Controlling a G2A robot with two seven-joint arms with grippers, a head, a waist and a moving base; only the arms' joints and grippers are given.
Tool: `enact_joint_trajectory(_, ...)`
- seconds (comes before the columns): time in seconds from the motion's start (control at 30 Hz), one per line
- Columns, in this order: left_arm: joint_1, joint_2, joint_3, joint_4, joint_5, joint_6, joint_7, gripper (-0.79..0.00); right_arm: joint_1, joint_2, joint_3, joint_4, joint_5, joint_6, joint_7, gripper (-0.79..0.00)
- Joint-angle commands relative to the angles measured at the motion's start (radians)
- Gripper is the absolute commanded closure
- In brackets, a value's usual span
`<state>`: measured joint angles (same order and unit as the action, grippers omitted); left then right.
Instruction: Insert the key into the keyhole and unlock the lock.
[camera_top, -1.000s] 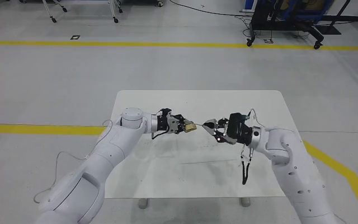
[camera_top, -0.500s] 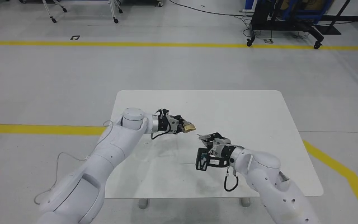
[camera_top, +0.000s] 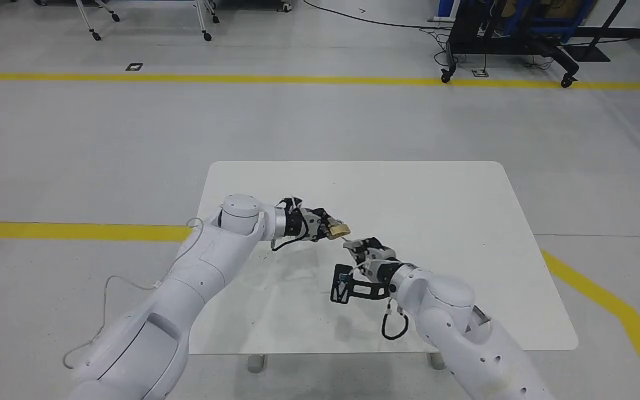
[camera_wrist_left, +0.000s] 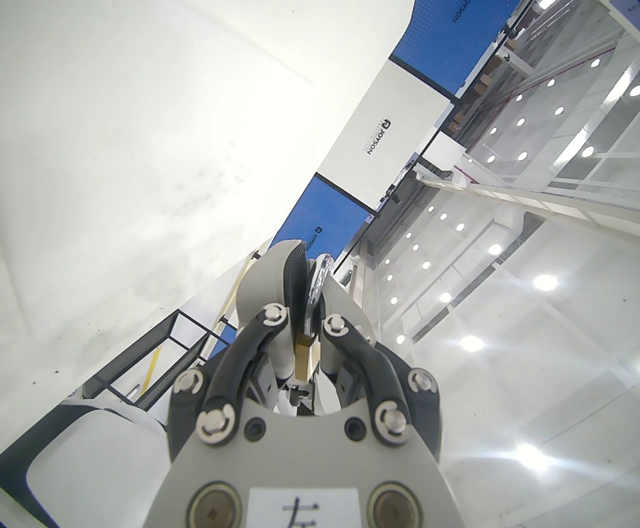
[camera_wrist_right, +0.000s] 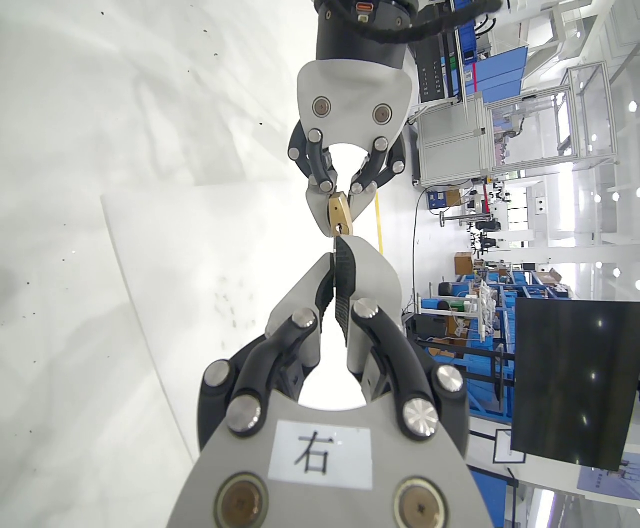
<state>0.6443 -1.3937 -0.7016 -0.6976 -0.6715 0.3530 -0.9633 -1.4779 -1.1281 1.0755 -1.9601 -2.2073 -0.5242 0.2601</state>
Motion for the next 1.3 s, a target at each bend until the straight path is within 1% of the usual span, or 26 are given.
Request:
enact_joint_trajectory(0.0, 0.001, -0.002, 0.000, -0.001, 0.008, 0.005, 0.003, 0.000, 0.001, -0.002, -0.012, 0.000, -0.017, 0.016, 0.014, 0.000)
enact_joint_trajectory(0.2, 0.002, -0.005, -0.005, 0.001, 0.018, 0.014, 0.004, 0.000, 0.011, -0.011, -0.046, 0.012, -0.064, 0.049, 0.068, 0.000)
enact_joint_trajectory(0.43, 0.003, -0.009, -0.014, 0.005, 0.027, 0.022, 0.004, 0.000, 0.013, -0.013, -0.053, 0.012, -0.066, 0.035, 0.065, 0.000)
enact_joint_trajectory(1.27, 0.002, -0.020, -0.033, 0.014, 0.070, 0.026, -0.015, 0.000, 0.047, -0.039, -0.109, 0.047, -0.112, 0.042, 0.147, 0.000)
